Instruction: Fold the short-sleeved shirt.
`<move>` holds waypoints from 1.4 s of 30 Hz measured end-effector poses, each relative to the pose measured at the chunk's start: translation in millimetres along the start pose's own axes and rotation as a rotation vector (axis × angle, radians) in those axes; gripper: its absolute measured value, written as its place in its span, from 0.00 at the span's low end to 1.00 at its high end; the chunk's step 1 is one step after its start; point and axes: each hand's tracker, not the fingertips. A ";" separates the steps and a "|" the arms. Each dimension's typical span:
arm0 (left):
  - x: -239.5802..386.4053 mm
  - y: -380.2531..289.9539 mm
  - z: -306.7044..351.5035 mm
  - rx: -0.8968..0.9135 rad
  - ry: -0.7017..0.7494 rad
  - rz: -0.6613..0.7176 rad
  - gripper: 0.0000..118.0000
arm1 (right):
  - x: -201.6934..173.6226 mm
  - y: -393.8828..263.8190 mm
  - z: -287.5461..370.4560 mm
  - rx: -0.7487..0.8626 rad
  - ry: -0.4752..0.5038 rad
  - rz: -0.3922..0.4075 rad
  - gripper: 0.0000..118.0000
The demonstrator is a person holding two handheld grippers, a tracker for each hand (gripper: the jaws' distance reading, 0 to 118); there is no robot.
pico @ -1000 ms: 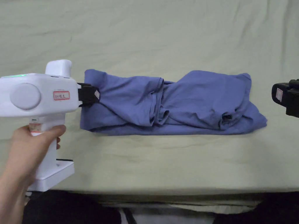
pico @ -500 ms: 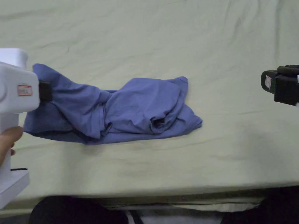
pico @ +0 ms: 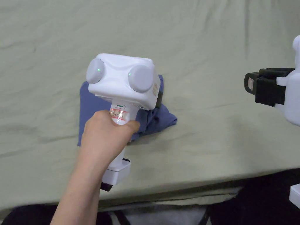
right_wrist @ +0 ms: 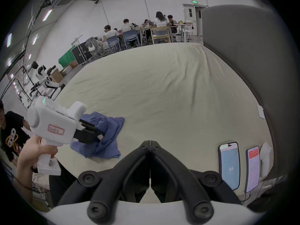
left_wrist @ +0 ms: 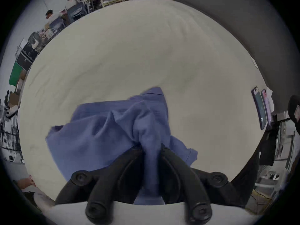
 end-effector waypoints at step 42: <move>-149.2 -88.7 153.6 0.344 0.044 0.303 0.03 | -124.1 23.4 -45.3 -0.064 0.171 0.195 0.02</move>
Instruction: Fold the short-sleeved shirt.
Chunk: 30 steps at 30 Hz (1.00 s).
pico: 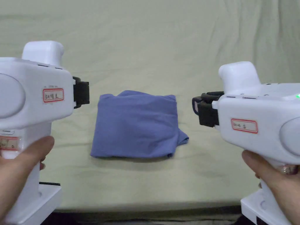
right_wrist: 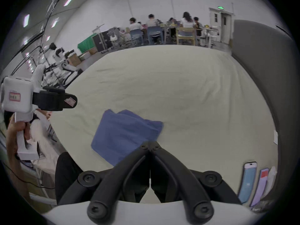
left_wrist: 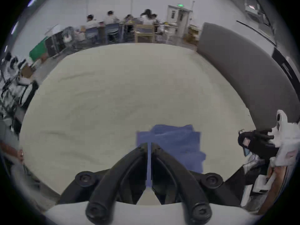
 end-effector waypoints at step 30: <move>-94.4 -7.1 -132.5 -0.203 -0.412 0.195 0.24 | -21.6 33.2 -110.1 -0.130 0.116 0.075 0.02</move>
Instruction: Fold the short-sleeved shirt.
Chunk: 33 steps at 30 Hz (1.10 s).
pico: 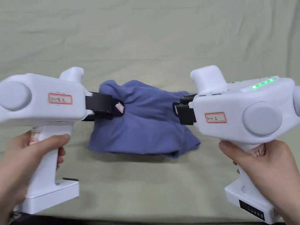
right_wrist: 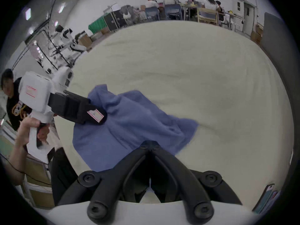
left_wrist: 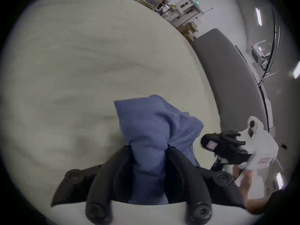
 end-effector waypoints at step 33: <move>30.2 8.2 244.3 0.683 0.704 -0.291 0.00 | -14.0 23.3 138.7 0.314 -0.182 0.014 0.02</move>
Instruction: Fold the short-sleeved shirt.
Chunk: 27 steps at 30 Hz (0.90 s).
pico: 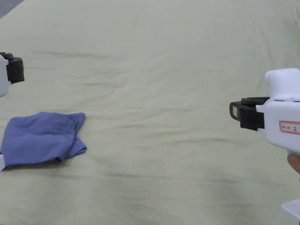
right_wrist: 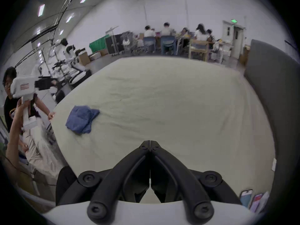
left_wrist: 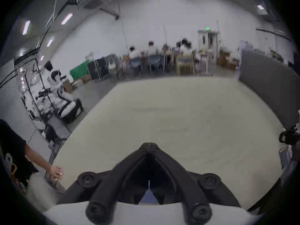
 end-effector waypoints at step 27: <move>151.5 63.0 117.3 0.381 -0.104 0.070 0.99 | 62.3 56.4 153.0 0.571 -0.372 -0.002 1.00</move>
